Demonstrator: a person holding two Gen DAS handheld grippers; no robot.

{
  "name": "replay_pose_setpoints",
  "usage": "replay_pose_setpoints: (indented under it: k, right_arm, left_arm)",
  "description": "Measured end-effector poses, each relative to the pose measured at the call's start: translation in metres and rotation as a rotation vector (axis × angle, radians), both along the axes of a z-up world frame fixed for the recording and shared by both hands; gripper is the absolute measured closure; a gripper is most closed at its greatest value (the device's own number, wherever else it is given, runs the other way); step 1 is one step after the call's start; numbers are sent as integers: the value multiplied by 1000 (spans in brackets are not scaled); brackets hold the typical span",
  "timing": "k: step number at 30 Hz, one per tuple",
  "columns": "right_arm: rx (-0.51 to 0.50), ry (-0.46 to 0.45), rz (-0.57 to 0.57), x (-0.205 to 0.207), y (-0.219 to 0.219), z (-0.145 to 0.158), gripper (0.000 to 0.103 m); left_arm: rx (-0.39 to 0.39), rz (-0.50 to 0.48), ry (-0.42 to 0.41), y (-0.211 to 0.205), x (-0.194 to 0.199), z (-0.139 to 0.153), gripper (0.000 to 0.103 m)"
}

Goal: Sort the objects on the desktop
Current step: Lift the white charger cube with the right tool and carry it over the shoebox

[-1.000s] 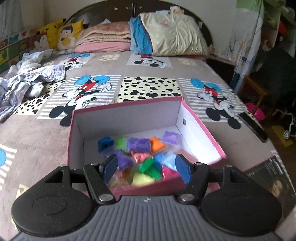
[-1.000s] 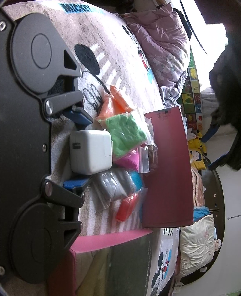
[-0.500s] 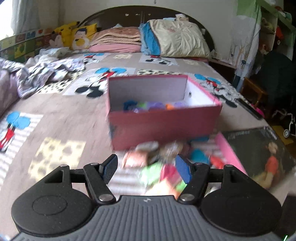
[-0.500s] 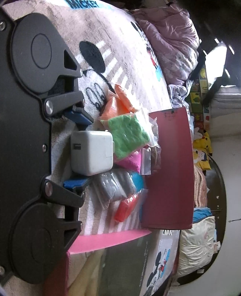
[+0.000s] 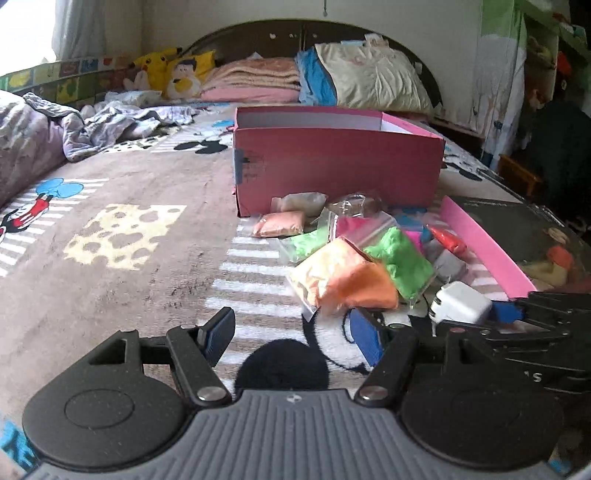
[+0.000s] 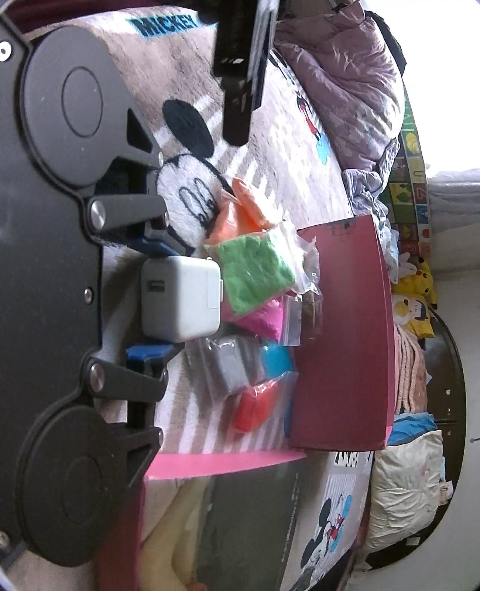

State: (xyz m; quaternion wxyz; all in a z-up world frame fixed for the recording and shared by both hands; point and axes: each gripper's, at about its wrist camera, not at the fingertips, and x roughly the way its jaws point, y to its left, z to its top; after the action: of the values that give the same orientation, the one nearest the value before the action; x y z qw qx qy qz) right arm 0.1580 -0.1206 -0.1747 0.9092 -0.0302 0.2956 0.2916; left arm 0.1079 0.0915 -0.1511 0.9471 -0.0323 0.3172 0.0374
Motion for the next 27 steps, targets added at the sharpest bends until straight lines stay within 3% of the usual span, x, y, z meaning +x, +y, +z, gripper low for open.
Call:
replay_pose_setpoints:
  k: [5,12,19,27]
  right_arm:
    - [-18,8,20,-6,-5,11,58]
    - [-7,0,49,-7,-15,39,58]
    - [9,-18,48,18,-19,76,58]
    - [-9,-78,71,51,-9,110,58]
  left_arm:
    - [-25,28,-19,-6,-4,-9,35]
    - [-36,-12,-31,-13,-7,-24,34]
    - [-51,-67,-56,-20,-9,-30,27]
    - [-82,-85,-128,-20,-13,-33,27]
